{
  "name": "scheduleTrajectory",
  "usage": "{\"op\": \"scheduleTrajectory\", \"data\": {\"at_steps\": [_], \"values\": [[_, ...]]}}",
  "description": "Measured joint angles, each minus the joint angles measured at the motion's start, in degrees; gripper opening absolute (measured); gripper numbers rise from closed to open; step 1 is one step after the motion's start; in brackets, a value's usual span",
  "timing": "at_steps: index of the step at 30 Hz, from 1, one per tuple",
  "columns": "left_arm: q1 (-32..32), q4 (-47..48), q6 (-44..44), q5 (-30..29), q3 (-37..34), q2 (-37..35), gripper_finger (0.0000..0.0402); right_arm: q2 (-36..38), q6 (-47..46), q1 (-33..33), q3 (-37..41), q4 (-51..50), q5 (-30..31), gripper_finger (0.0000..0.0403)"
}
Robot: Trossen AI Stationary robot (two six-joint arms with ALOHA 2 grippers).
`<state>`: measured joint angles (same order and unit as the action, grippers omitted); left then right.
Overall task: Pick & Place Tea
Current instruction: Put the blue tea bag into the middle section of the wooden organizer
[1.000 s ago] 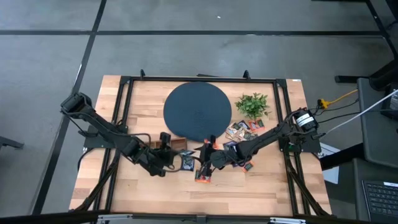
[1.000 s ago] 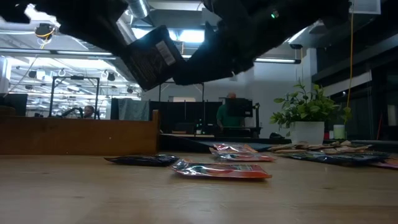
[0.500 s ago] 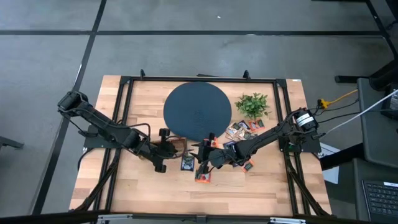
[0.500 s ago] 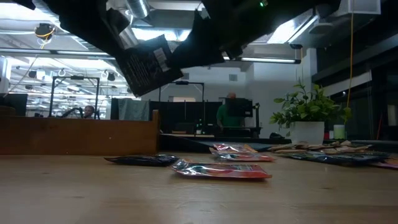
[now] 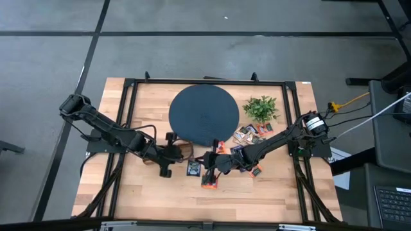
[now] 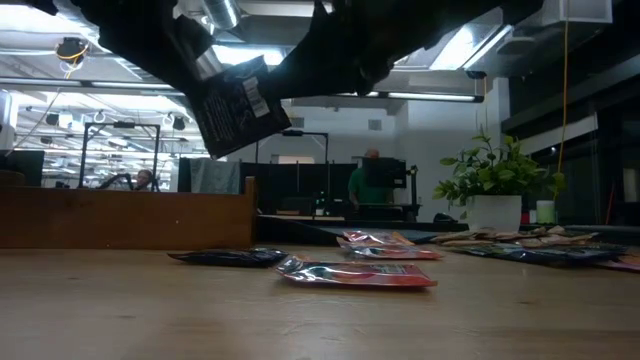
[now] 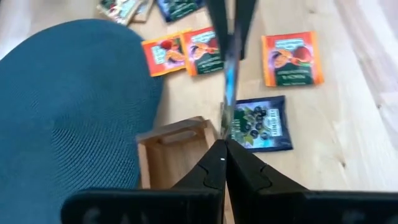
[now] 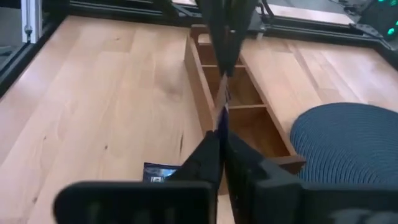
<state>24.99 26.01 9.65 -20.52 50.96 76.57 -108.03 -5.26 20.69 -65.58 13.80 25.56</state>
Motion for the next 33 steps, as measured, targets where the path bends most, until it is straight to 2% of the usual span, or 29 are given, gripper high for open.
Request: {"op": "scheduleTrajectory", "data": {"at_steps": [3,7,16,20,26,28,33], "values": [[0.02,-0.10,-2.20,2.18,0.02,0.01,0.0002,0.01,-0.70,-0.48,0.00,0.00,-0.78,0.0021],[1.08,-0.11,-6.08,1.28,0.02,0.01,0.0009,0.29,-3.17,-1.60,0.00,-0.34,-4.88,0.0007],[4.93,-0.21,-15.23,-3.71,0.02,0.01,0.0082,5.20,-12.25,-3.90,0.04,-5.37,-13.14,0.0009],[7.05,-0.19,-22.23,-10.88,0.02,0.01,0.0117,7.50,-17.49,-4.76,0.04,-6.19,-17.35,0.0009],[11.02,-0.58,-31.07,-30.34,0.02,0.01,0.0145,8.07,-22.94,-5.92,0.04,-6.19,-22.94,0.0009],[12.00,-0.54,-32.65,-32.84,0.02,0.01,0.0148,8.07,-23.19,-6.23,0.04,-6.27,-24.06,0.0009],[14.03,-0.51,-35.87,-33.65,0.02,0.01,0.0145,8.07,-24.57,-8.14,0.04,-6.24,-26.29,0.0009]]}}
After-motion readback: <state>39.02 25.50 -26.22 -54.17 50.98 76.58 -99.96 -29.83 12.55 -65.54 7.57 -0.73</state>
